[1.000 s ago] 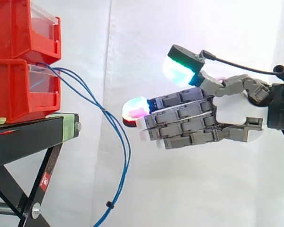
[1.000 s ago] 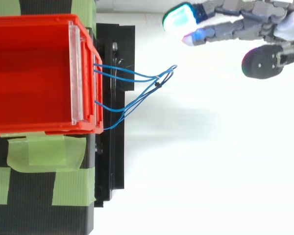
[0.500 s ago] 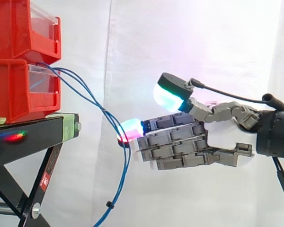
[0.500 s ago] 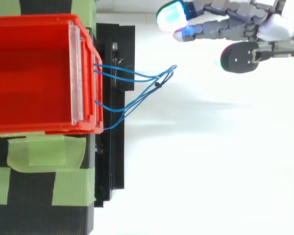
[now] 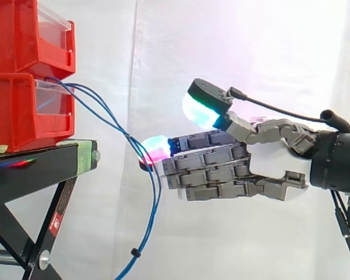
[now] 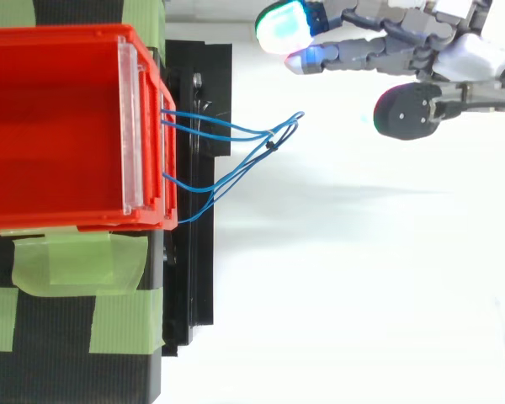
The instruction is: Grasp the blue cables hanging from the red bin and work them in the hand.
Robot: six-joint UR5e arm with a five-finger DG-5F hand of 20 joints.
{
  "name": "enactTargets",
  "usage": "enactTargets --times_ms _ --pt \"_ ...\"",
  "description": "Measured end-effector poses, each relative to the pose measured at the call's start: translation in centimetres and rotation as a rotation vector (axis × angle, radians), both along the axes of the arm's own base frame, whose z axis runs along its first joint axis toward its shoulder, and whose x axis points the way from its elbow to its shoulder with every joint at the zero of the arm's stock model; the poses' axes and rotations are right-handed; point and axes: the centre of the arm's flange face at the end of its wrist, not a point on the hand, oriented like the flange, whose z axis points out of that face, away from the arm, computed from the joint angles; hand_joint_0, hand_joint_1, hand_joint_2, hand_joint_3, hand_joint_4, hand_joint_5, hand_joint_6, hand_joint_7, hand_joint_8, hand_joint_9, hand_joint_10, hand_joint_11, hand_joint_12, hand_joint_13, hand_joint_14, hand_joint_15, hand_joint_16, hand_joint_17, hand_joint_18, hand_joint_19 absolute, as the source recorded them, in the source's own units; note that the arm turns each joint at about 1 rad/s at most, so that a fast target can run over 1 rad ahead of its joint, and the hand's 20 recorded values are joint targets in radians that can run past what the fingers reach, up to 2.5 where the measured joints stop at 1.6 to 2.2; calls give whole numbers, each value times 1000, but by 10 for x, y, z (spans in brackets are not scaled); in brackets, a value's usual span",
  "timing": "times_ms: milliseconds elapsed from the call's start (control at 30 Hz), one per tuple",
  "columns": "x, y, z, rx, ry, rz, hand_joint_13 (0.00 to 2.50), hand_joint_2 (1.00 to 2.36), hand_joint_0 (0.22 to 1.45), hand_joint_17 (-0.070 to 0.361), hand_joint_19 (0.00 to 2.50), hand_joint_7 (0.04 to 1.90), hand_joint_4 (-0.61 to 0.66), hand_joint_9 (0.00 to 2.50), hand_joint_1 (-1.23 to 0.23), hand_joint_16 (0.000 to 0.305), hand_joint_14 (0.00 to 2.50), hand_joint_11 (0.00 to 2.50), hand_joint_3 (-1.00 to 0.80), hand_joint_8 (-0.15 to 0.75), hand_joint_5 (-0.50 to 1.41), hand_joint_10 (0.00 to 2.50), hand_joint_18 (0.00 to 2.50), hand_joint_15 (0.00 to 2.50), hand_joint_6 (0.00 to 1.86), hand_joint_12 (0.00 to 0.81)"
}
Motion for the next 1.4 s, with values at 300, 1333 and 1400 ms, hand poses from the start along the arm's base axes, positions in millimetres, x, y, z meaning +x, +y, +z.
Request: enactTargets --times_ms 300,1333,1400 --pt "2 8 -11 -1 21 2 316 1005 864 81 17 664 284 466 -545 36 3 78 -862 328 -111 0 178 138 5 317" --pt "38 33 -65 20 -7 48 480 1005 866 84 83 668 292 594 -543 37 8 324 -861 348 -98 6 282 284 6 354" --pt "38 34 -66 19 -3 49 520 1006 867 85 94 670 294 622 -543 38 8 384 -863 348 -97 9 313 311 5 367"
